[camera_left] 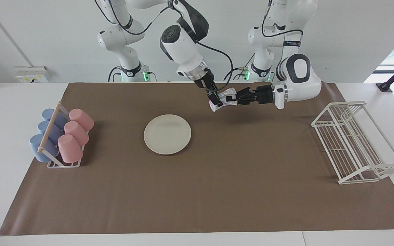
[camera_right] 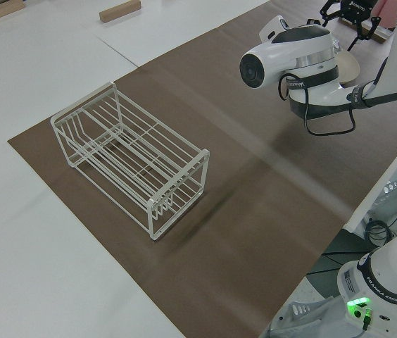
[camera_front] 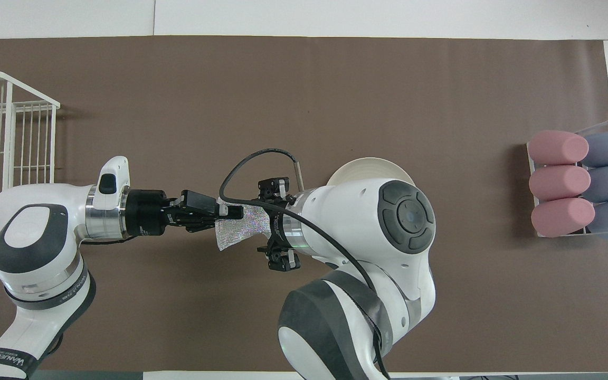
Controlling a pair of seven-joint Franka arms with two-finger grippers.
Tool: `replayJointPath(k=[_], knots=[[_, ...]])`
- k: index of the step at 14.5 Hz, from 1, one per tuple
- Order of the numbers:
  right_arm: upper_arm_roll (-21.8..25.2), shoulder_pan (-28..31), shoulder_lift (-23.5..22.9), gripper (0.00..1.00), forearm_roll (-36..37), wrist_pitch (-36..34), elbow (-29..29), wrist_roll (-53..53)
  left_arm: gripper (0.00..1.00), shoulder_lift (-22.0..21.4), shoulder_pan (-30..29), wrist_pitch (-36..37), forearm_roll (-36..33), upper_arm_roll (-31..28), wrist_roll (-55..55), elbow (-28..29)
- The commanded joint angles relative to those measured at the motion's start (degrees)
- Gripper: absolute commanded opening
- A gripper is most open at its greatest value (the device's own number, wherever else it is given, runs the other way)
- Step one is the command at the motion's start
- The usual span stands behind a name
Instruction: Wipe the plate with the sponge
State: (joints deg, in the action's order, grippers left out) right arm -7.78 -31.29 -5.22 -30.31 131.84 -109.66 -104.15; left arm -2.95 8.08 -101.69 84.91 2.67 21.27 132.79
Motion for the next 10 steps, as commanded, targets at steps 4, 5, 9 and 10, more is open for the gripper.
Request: replayJointPath(k=[4, 5, 9, 10], knots=[[0.0, -0.1, 0.7, 0.0, -0.3, 2.6, -1.2, -0.4, 0.0, -0.8, 0.6, 0.4, 1.0, -0.7, 1.5, 1.5], [0.0, -0.1, 0.7, 0.0, -0.3, 2.8, -1.2, -0.4, 0.0, -0.8, 0.6, 0.4, 1.0, -0.7, 1.5, 1.5], [0.1, 0.3, 0.7, 0.0, 0.9, 2.7, -1.3, -0.3, 0.0, -0.9, 0.7, 0.3, 0.8, -0.7, 1.7, 1.7], [0.1, 0.3, 0.7, 0.0, 1.7, 2.5, -1.3, -0.3, 0.58, -0.9, 0.7, 0.0, 0.8, -0.7, 1.9, 1.7]])
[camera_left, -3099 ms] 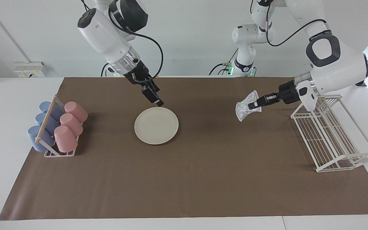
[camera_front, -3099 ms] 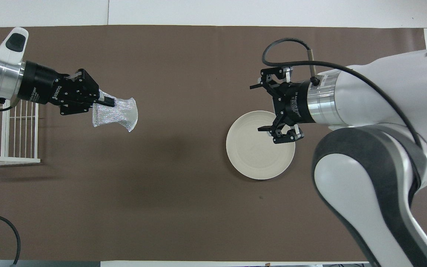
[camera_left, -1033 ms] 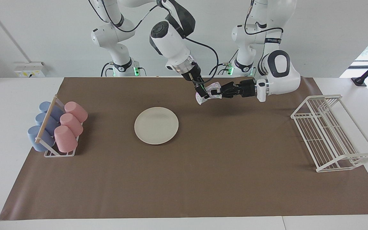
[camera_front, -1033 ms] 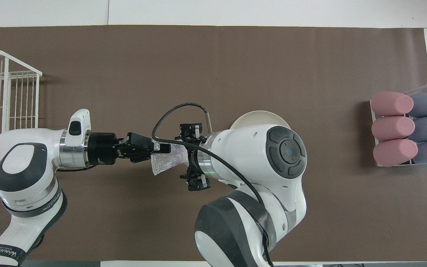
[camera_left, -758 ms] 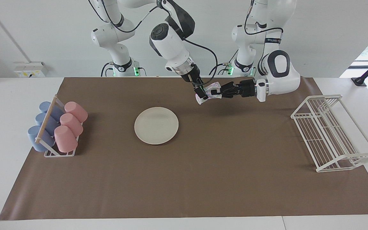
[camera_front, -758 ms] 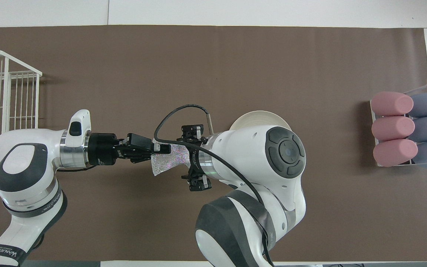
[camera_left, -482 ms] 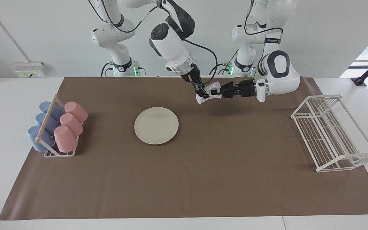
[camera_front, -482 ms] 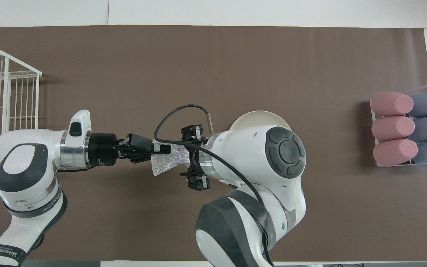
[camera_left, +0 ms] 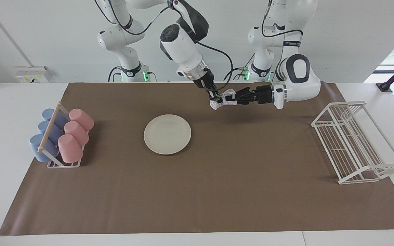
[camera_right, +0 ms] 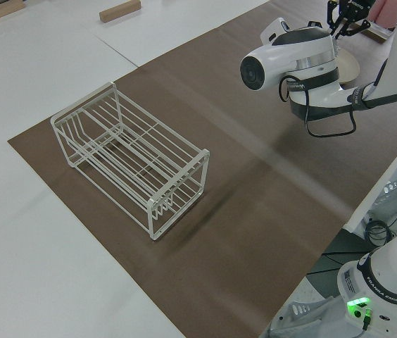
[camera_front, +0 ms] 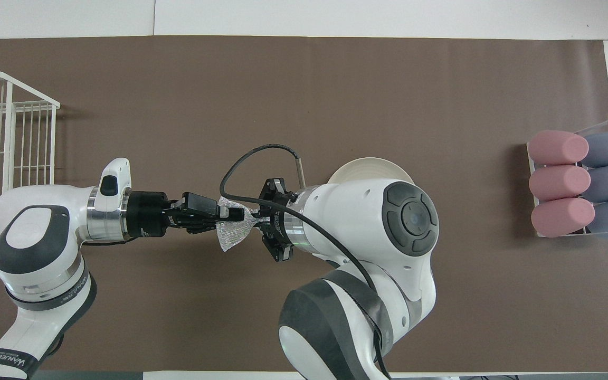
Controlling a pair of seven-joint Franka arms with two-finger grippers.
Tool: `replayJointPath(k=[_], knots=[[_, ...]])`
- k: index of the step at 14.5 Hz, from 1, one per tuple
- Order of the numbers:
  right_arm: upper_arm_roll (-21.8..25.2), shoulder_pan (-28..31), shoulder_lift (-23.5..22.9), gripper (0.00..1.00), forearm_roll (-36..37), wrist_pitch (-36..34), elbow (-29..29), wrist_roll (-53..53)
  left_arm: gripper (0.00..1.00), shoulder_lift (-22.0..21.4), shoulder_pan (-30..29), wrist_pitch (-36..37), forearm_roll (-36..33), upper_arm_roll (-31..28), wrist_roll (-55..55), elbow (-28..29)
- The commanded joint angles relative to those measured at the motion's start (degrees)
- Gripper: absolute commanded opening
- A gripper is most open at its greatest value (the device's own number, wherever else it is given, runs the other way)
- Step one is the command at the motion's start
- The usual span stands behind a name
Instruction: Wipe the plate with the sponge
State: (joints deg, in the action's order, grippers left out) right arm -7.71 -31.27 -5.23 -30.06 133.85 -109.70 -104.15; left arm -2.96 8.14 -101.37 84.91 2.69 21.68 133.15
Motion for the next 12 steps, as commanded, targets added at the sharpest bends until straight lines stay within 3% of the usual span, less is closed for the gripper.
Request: replayJointPath(k=[1, 4, 8, 10, 12], knots=[[0.1, 0.3, 0.7, 0.0, 2.2, 0.4, -1.3, -0.3, 1.0, -1.0, 0.7, -0.3, 0.8, -0.8, 1.5, 1.2], [0.1, 0.9, 1.2, 0.0, 5.9, 0.3, -3.2, 0.1, 1.0, -1.0, 0.7, -0.4, 0.8, -0.7, 1.5, 1.3], [0.2, 6.4, 0.6, 0.0, 10.5, 1.3, -8.9, 4.6, 1.0, -1.1, 0.7, -0.2, 0.8, -0.8, 1.5, 1.3], [0.1, 9.0, 0.7, 0.0, 19.0, 0.1, -9.7, 5.8, 1.0, -1.1, 0.6, -0.4, 0.8, -0.8, 1.5, 1.3], [0.1, 11.3, 0.9, 0.0, 21.9, 0.9, -11.1, 7.2, 1.0, -0.8, 0.7, -1.0, -0.1, -0.7, 1.4, 1.2]])
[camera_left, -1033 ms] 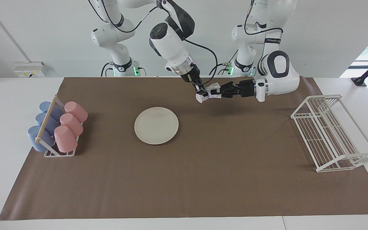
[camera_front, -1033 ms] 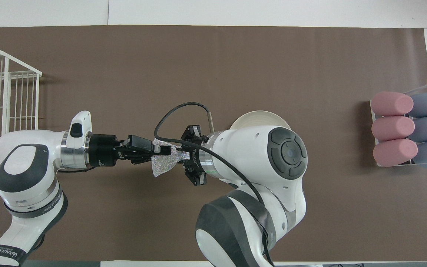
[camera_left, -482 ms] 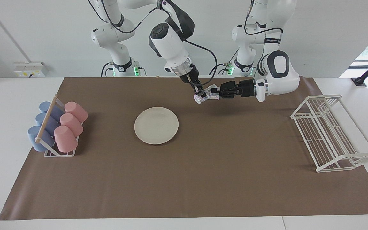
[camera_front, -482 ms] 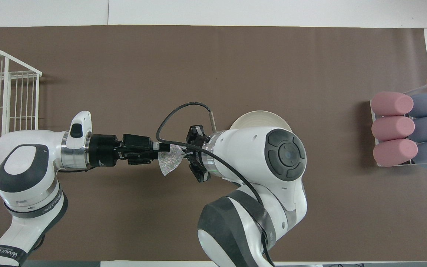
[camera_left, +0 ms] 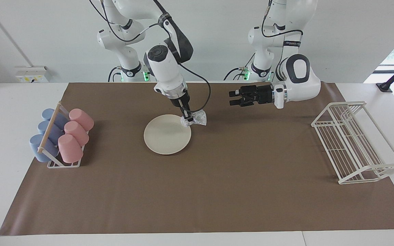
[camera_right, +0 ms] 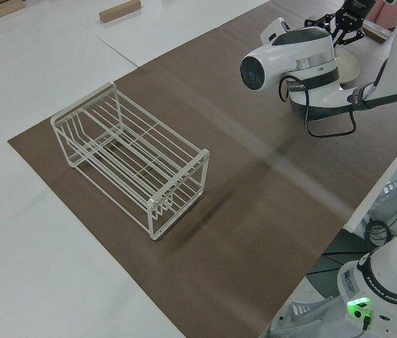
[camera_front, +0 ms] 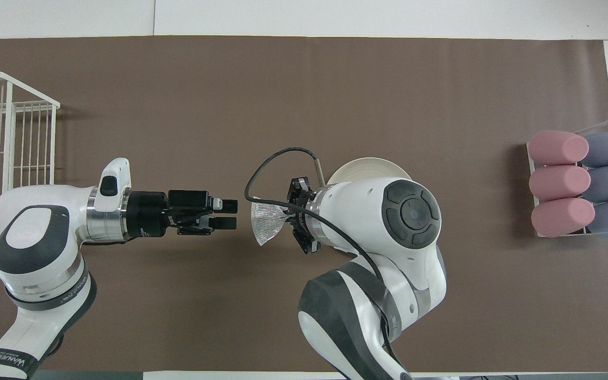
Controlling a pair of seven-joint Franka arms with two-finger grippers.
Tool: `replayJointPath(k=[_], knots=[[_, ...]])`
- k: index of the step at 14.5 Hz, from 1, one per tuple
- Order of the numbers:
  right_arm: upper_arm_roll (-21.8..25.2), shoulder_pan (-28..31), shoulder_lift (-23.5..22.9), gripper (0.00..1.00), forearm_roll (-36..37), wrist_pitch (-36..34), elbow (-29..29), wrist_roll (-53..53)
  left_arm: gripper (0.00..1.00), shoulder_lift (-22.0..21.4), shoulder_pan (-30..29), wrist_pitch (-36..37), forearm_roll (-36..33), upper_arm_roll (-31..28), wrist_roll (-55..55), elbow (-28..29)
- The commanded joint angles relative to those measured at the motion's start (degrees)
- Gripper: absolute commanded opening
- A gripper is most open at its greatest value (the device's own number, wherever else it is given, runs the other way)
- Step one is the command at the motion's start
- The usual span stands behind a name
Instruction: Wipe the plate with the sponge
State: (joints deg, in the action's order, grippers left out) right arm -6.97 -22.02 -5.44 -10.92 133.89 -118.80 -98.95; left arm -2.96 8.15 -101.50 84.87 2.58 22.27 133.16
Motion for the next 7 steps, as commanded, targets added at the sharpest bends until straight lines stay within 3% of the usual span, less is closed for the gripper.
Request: replayJointPath(k=[1, 4, 7], knots=[[-0.7, 2.4, 0.9, 0.0, 2.7, 1.3, -3.5, 4.4, 1.0, -0.6, 0.7, -1.6, -2.2, -0.6, 0.8, 1.1], [-0.8, 3.1, -0.1, 0.0, 2.7, 6.7, -8.3, 7.1, 1.0, -0.4, 0.2, -2.9, -10.0, -0.6, 0.7, 0.8], [-0.8, 2.3, -3.8, 0.0, 2.7, 9.2, -8.4, 6.7, 1.0, -0.2, 0.6, -5.0, -18.6, -0.6, 0.1, 0.4]])
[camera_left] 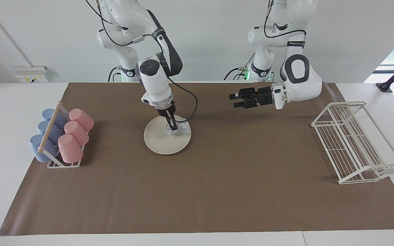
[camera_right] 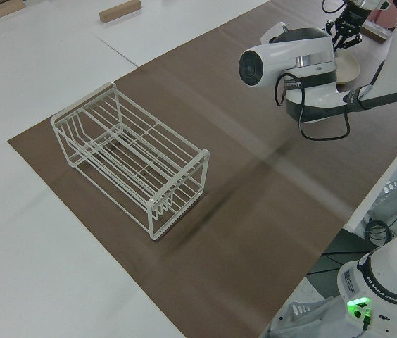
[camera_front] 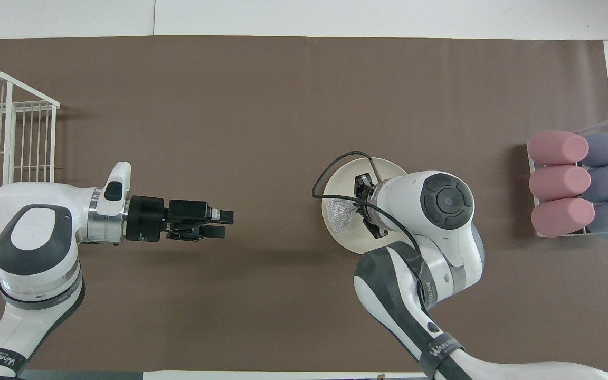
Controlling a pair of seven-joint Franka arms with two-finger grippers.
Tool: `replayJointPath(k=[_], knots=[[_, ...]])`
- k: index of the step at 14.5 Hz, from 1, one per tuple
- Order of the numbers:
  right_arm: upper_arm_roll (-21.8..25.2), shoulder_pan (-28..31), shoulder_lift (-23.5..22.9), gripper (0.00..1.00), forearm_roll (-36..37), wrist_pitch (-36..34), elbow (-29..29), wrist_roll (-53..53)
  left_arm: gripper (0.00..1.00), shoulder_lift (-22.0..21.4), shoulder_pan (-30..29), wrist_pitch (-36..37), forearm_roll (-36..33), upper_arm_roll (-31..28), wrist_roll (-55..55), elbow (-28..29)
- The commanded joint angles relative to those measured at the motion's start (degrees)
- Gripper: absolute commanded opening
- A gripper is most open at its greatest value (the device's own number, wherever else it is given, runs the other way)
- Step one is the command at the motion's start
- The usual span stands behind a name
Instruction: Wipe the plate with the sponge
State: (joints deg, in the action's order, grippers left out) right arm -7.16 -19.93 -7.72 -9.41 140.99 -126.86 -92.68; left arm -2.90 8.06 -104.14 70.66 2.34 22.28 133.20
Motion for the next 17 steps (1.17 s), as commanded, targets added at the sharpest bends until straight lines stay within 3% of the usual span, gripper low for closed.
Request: replayJointPath(k=[1, 7, 13, 17], knots=[[-0.6, 0.3, -1.4, 0.0, 1.2, 1.8, -0.4, 0.6, 1.0, -0.2, 0.7, -2.7, -6.7, -0.3, 0.0, 0.3], [-0.5, 3.9, -1.0, 0.0, 1.2, 2.2, -3.0, 9.2, 1.0, -0.3, -2.7, -1.9, -24.0, -0.3, -0.2, -1.6], [-0.4, 7.4, -0.9, 0.0, 1.4, 1.7, -3.4, 18.1, 1.0, -0.6, -3.9, -1.1, -25.4, -0.5, -0.7, -1.7], [-0.6, 6.1, -0.9, 0.0, 1.4, 2.2, -3.4, 14.0, 1.0, -0.4, -4.1, 0.9, -29.3, -0.4, -4.9, -4.0]])
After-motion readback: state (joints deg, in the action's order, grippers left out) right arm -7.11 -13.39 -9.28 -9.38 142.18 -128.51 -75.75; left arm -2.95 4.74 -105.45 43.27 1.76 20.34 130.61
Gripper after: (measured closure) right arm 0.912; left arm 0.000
